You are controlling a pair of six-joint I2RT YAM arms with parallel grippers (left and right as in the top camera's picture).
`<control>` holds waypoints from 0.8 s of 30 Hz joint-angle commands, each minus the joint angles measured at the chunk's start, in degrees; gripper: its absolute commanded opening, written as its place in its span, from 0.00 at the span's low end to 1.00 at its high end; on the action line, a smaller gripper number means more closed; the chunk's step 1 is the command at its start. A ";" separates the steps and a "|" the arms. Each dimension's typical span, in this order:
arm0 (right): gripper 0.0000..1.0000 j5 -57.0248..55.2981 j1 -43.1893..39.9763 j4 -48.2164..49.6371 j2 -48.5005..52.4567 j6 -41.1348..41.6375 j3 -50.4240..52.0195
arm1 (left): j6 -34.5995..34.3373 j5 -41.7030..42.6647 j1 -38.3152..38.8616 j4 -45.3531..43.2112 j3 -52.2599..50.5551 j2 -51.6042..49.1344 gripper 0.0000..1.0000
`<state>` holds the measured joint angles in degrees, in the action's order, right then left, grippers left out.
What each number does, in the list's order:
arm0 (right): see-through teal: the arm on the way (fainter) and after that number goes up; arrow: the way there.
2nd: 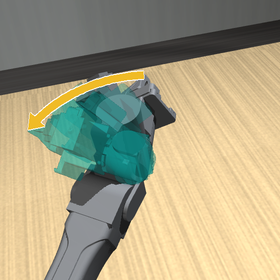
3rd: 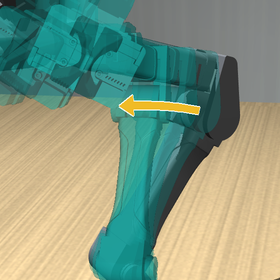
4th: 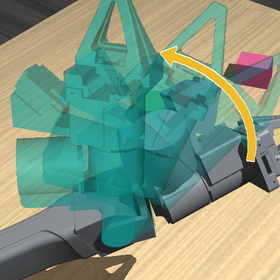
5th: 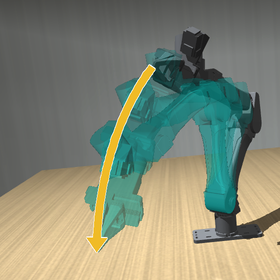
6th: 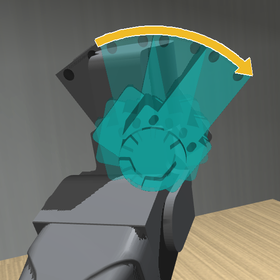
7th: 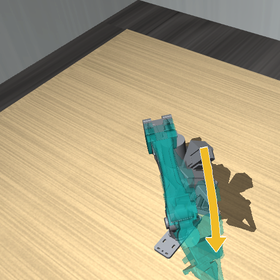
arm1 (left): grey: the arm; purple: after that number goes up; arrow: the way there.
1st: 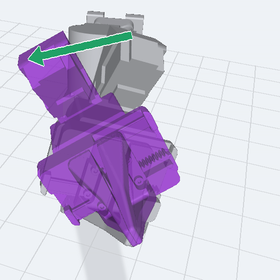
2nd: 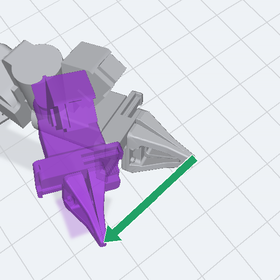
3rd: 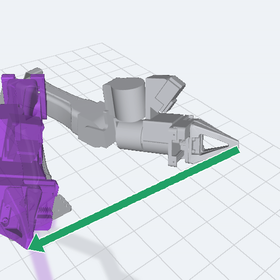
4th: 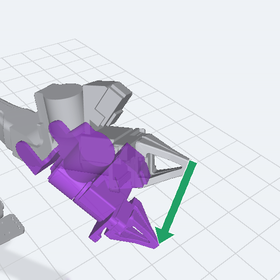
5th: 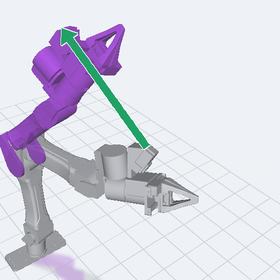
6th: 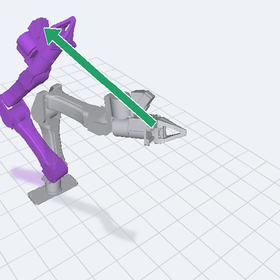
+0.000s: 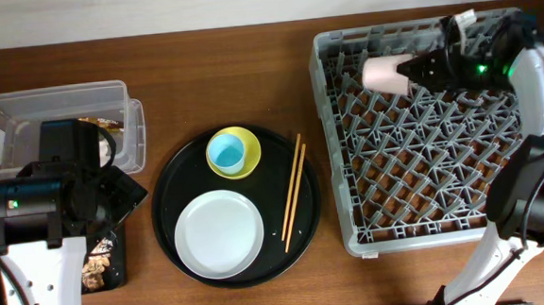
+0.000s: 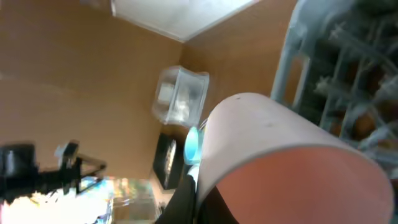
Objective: Sort waste into correct bins and load items into the dishwasher rack
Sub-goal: 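Carry the pink cup into the dish rack and release it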
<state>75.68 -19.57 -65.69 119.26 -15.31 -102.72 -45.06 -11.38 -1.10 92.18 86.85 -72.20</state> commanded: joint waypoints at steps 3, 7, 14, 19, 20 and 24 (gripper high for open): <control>0.04 -4.94 -0.13 11.45 -0.57 24.81 7.74 | 0.09 -0.20 -0.20 0.09 0.37 0.50 0.99; 0.04 -13.60 -0.11 9.09 -0.57 26.53 8.13 | 0.09 -0.20 -0.20 0.09 0.37 0.50 0.99; 0.04 0.63 0.00 9.44 -0.57 21.27 8.13 | 0.09 -0.20 -0.20 0.09 0.37 0.50 0.99; 0.04 -2.67 0.00 10.45 -0.48 21.33 8.48 | 0.09 -0.20 -0.20 0.09 0.37 0.50 0.99; 0.04 -5.03 0.02 10.45 -0.48 21.35 8.85 | 0.09 -0.20 -0.20 0.09 0.37 0.50 1.00; 0.04 -10.91 0.04 10.64 0.79 21.05 10.40 | 0.09 -0.17 -0.20 0.09 0.37 0.50 0.99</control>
<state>69.28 -19.57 -55.22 119.22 6.98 -93.45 -45.04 -11.38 -1.10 92.20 86.85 -72.20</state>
